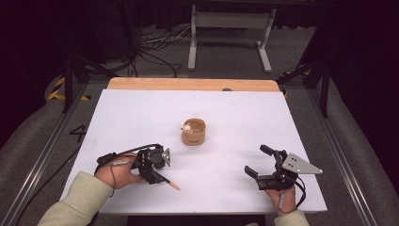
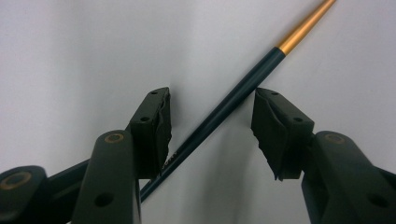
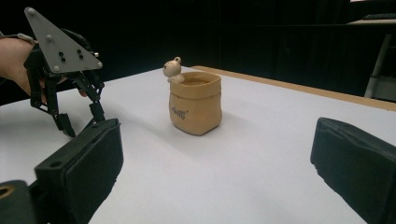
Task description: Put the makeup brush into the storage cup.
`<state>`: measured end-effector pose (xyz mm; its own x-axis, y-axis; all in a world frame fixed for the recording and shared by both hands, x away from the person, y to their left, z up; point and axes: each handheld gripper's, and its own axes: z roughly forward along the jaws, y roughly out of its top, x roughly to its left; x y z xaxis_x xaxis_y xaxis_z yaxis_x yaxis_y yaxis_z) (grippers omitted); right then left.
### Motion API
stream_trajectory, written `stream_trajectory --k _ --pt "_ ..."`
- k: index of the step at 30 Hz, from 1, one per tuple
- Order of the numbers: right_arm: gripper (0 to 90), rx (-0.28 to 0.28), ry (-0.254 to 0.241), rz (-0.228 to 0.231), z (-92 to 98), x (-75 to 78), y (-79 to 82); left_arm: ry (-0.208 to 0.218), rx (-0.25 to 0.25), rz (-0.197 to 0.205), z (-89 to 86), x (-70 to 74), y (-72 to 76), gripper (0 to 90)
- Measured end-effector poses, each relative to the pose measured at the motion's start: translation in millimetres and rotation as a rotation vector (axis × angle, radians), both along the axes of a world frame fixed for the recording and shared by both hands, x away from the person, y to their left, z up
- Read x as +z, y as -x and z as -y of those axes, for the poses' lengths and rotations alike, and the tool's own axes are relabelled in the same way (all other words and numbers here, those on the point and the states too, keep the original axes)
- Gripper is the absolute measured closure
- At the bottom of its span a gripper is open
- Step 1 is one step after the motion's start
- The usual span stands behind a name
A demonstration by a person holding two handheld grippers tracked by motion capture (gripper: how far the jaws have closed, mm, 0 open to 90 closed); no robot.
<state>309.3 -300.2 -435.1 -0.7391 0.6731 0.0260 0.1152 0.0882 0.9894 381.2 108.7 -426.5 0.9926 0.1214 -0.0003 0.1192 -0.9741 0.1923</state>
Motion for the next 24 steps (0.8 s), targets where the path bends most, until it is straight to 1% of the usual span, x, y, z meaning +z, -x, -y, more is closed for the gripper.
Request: stream_trajectory --k 5,6,7,9,10,11,12,15,16,17,20,24 --pt "2.6 0.003 0.0 -0.001 -0.2 -0.5 -0.4 0.005 0.001 0.001 -1.0 0.2 -0.5 53.1" --pt "2.6 0.003 -0.001 0.0 -0.1 -0.7 -0.6 0.007 -0.003 0.003 -1.0 0.2 -0.1 54.4" --pt "2.6 0.002 -0.002 0.0 0.0 -0.8 -0.7 0.002 -0.019 0.002 -0.7 0.7 -0.6 56.6" --pt "2.6 0.001 -0.004 -0.001 0.0 -0.8 -0.7 0.0 -0.018 0.004 -0.4 1.0 0.7 60.7" --pt "2.6 0.002 -0.004 -0.002 0.0 -0.8 -0.7 -0.005 -0.033 0.003 0.1 1.4 0.9 62.5" --pt "2.6 0.003 -0.003 -0.003 -0.2 -1.0 -0.7 -0.008 -0.04 0.001 0.2 1.7 1.3 65.9" --pt "2.6 0.003 -0.003 -0.003 -0.5 -1.1 -0.7 -0.012 -0.031 0.002 0.3 1.8 3.1 69.8" --pt "2.6 0.003 -0.005 -0.006 -0.5 -1.5 -0.8 -0.019 -0.059 0.015 1.2 1.6 4.9 81.8" --pt "2.6 0.003 -0.004 -0.006 -0.3 -1.6 -0.9 -0.027 -0.062 0.015 1.4 2.1 4.9 82.4" --pt "2.6 0.002 -0.003 -0.006 -0.2 -1.7 -1.1 -0.02 -0.06 0.015 1.2 1.6 5.0 82.5" --pt "2.6 0.001 -0.002 -0.006 -0.3 -1.9 -1.2 -0.02 -0.059 0.011 1.1 1.8 4.6 82.7" --pt "2.6 -0.001 -0.001 -0.01 -0.7 -2.1 -1.2 -0.022 -0.065 0.021 1.3 2.5 5.0 82.9"
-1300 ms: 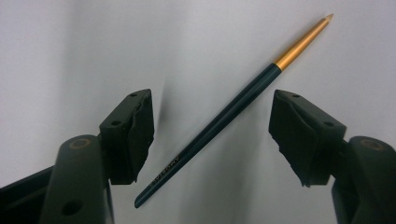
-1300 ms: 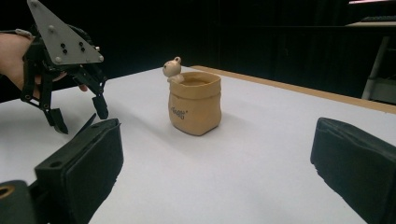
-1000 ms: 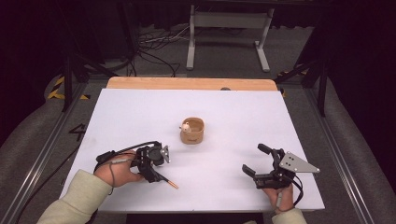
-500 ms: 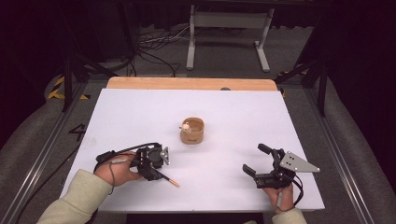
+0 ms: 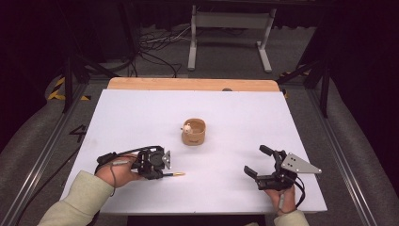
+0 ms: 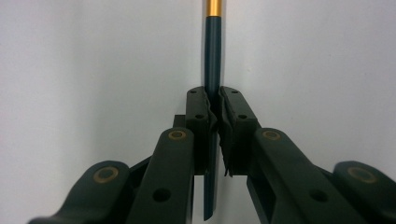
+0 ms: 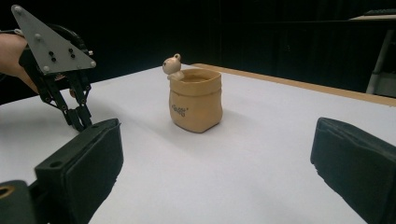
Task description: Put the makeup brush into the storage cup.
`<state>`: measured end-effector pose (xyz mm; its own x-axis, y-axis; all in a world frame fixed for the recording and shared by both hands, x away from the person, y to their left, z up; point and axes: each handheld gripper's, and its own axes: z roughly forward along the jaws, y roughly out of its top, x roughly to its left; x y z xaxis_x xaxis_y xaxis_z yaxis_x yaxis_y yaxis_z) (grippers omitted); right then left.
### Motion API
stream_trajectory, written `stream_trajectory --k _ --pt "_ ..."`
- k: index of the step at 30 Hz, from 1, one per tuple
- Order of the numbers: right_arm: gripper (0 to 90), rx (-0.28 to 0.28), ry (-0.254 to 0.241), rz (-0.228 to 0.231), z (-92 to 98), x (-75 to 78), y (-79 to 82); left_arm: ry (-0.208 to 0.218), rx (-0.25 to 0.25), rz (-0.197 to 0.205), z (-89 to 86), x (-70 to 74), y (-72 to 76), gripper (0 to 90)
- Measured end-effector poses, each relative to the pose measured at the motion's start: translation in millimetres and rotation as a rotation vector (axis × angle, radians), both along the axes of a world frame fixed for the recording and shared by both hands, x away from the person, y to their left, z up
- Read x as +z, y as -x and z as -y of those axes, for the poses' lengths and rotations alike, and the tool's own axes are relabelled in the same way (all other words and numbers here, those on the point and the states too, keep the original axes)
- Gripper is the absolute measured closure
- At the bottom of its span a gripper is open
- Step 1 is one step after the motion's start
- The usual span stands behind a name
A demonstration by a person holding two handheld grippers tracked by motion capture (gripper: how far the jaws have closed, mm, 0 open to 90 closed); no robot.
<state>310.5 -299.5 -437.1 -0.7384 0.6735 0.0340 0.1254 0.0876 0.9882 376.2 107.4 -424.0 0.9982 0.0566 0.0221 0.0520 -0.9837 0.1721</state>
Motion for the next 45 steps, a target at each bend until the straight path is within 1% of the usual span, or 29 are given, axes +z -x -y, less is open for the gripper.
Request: stream_trajectory --k 1,2,3,4,8,9,10,12,14,19,20,21,23,24,26,27,28,32,34,35,37,39,40,42,45 --pt "2.6 0.0 0.0 -0.001 0.0 -0.1 0.0 0.008 0.004 0.001 -0.7 0.6 0.4 83.0" --pt "2.6 0.0 0.001 -0.001 0.0 -0.1 -0.1 0.015 -0.006 0.008 -1.2 1.7 -0.3 83.1" --pt "2.6 0.0 0.003 -0.002 0.0 -0.1 -0.2 0.023 -0.005 0.011 -1.9 3.3 -0.5 83.1" --pt "2.6 -0.001 0.004 -0.002 0.0 -0.1 -0.3 0.038 0.001 0.009 -2.9 4.8 -0.7 83.2" --pt "2.6 -0.001 0.005 -0.001 0.0 -0.4 -0.5 0.09 0.021 0.027 -6.3 12.6 0.4 83.2" --pt "2.6 -0.001 0.005 -0.002 -0.1 -0.4 -0.4 0.109 0.018 0.031 -7.0 15.0 -0.2 83.2" --pt "2.6 -0.002 0.006 -0.002 0.0 -0.3 -0.4 0.13 0.031 0.036 -7.7 17.5 0.3 83.2" --pt "2.6 -0.002 0.007 -0.001 -0.1 -0.2 -0.4 0.177 0.039 0.05 -9.0 23.5 1.7 83.2" --pt "2.6 -0.002 0.008 -0.001 -0.3 -0.1 -0.3 0.229 0.042 0.055 -10.1 27.7 3.0 83.1" --pt "2.7 0.0 0.013 0.001 -0.6 0.1 0.0 0.338 0.063 0.066 -13.4 36.8 6.8 83.2" --pt "2.7 0.0 0.012 0.001 -0.6 0.1 -0.1 0.349 0.071 0.061 -13.8 37.8 7.3 83.2" --pt "2.7 0.0 0.013 0.001 -0.6 0.1 -0.2 0.376 0.07 0.067 -14.3 39.4 8.0 83.1" --pt "2.7 0.0 0.013 0.002 -0.8 0.2 -0.1 0.409 0.074 0.069 -15.0 41.6 9.5 83.1" --pt "2.7 0.0 0.013 0.001 -0.9 0.2 0.0 0.409 0.074 0.069 -15.0 41.6 9.5 83.1" --pt "2.7 0.001 0.014 0.003 -1.0 0.2 -0.1 0.448 0.078 0.068 -15.9 43.7 11.3 83.2" --pt "2.7 0.002 0.014 0.003 -1.1 0.2 -0.1 0.476 0.075 0.074 -16.2 44.8 12.4 83.1" --pt "2.7 0.003 0.015 0.003 -1.2 0.2 -0.1 0.487 0.077 0.075 -16.8 45.7 13.1 83.1" --pt "2.7 0.003 0.017 0.005 -1.3 0.4 0.1 0.584 0.083 0.092 -21.7 49.3 15.9 83.1" --pt "2.7 0.003 0.017 0.004 -1.4 0.4 0.1 0.641 0.093 0.088 -25.6 49.8 16.4 83.2" --pt "2.8 0.004 0.018 0.002 -1.5 0.4 0.2 0.655 0.097 0.09 -26.6 49.7 16.5 83.1" --pt "2.8 0.005 0.019 0.002 -1.6 0.4 0.2 0.705 0.097 0.084 -28.4 48.7 17.8 83.1" --pt "2.7 0.005 0.019 0.001 -1.7 0.4 0.2 0.741 0.1 0.08 -29.9 48.6 19.1 83.1" --pt "2.7 0.005 0.019 0.001 -1.7 0.4 0.2 0.772 0.103 0.08 -31.0 48.8 20.1 83.1" --pt "2.8 0.005 0.019 0.0 -2.0 0.3 0.3 0.807 0.101 0.075 -32.6 49.2 20.9 83.1" --pt "2.8 0.006 0.021 0.0 -2.4 0.2 0.2 0.87 0.115 0.066 -33.4 47.9 22.2 83.2"
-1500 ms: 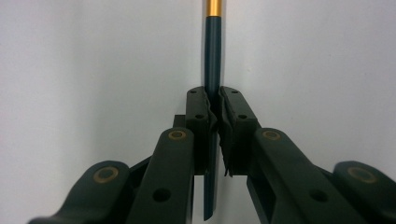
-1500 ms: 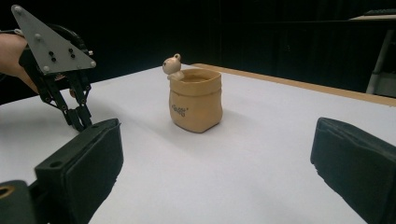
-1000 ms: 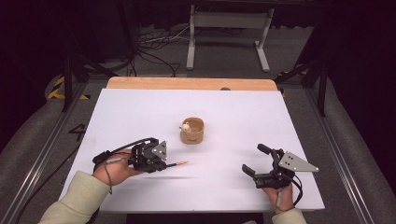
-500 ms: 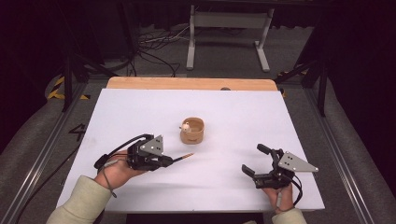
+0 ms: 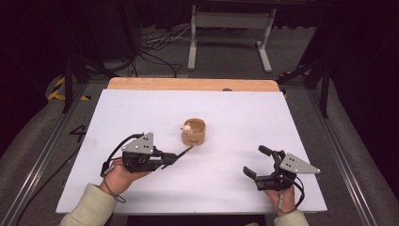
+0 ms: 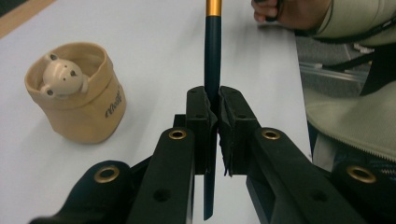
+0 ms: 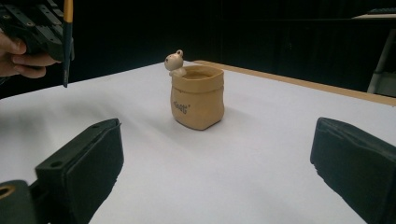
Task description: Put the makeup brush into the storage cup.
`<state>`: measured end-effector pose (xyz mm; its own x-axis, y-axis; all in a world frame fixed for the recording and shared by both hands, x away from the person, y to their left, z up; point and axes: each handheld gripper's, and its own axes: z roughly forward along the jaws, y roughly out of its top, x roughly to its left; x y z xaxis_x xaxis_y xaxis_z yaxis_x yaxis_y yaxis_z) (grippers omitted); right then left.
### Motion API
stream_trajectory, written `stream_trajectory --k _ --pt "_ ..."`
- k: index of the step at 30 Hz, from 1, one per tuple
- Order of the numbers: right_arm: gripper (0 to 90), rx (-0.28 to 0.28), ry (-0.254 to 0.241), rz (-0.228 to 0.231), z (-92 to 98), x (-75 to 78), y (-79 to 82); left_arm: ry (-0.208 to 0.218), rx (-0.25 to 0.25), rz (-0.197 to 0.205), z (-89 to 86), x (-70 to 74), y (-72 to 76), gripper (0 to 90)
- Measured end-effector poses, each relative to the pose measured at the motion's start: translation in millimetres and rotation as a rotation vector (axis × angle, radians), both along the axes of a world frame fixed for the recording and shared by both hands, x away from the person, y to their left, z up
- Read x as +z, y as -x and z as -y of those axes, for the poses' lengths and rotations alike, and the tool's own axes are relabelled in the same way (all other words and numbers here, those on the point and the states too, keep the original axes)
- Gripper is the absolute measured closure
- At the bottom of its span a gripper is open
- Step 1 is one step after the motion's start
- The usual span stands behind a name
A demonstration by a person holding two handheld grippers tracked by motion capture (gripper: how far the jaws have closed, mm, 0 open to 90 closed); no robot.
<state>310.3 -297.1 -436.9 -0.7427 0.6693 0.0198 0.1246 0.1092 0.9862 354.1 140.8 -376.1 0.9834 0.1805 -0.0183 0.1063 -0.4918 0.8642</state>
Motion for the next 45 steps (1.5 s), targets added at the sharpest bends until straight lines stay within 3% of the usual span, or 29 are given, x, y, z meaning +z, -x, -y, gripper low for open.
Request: stream_trajectory --k 8,20,26,33,35,42,45 --pt "2.8 0.003 -0.001 -0.001 -0.6 0.4 0.5 0.181 -0.006 -0.011 -1.9 -8.7 1.6 83.1" --pt "2.9 0.012 0.006 -0.005 -3.1 -0.2 0.0 0.334 -0.051 0.01 7.0 -18.4 7.1 83.1" --pt "2.9 0.013 0.005 -0.008 -3.4 -0.7 -0.1 0.341 -0.046 0.01 19.3 -21.6 4.8 83.1" --pt "2.9 0.017 0.005 -0.012 -4.8 0.4 0.5 0.395 -0.056 0.019 29.5 -25.9 4.4 83.1" --pt "2.9 0.022 0.003 -0.014 -6.8 0.9 0.8 0.387 -0.051 0.04 32.6 -29.2 6.4 83.1" --pt "2.9 0.05 0.008 -0.01 -17.4 4.6 3.3 0.398 -0.047 -0.002 39.0 -41.7 3.3 83.1" --pt "2.9 0.061 0.015 -0.034 -24.2 6.6 2.4 0.365 -0.04 -0.01 41.8 -47.9 3.0 83.1"
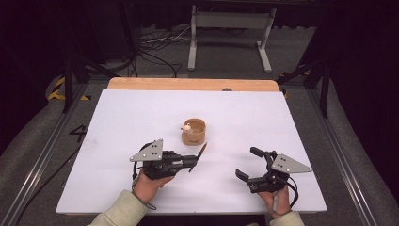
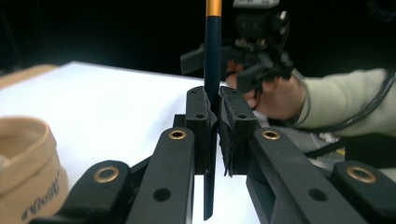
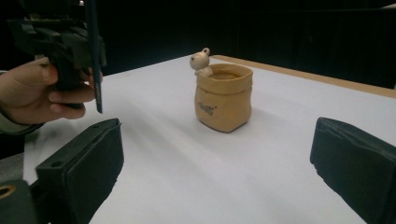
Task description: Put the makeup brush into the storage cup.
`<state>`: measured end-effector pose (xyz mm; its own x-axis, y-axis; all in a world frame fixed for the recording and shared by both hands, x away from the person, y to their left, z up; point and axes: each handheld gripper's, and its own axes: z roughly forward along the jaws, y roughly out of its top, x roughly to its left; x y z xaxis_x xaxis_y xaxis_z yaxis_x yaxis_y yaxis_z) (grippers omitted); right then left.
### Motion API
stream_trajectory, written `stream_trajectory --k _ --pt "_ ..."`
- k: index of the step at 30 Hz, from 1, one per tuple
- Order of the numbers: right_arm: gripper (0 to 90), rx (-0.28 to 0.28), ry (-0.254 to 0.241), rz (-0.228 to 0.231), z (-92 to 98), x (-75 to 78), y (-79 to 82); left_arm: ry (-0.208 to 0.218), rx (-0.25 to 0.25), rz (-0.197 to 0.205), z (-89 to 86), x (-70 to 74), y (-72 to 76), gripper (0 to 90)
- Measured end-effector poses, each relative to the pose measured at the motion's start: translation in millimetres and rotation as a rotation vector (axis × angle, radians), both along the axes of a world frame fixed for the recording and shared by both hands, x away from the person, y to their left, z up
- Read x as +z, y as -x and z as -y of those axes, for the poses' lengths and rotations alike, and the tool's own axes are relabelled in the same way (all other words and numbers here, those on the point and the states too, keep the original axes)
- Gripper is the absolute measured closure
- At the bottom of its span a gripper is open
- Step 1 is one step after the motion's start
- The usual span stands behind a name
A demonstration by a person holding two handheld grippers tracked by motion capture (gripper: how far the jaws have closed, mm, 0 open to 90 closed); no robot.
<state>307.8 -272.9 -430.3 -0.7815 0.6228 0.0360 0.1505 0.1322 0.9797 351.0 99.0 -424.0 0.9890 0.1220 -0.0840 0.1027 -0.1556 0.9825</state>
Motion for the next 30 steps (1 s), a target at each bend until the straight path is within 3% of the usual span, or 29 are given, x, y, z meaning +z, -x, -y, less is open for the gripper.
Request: stream_trajectory --k 7,12,20,30 --pt "4.5 0.048 -0.023 0.016 -13.6 12.0 2.8 0.011 -0.003 -0.007 0.7 -4.0 0.0 83.1" --pt "11.4 0.109 0.002 0.027 -29.3 23.2 3.1 0.016 -0.006 0.001 0.6 -4.0 0.5 83.1" --pt "30.8 0.191 -0.041 0.002 -57.0 39.6 -4.3 0.01 -0.022 0.001 0.6 -4.5 1.0 83.1" --pt "50.5 0.253 -0.071 0.003 -83.6 45.7 -8.3 0.005 -0.024 0.005 1.2 -4.7 1.7 83.0"
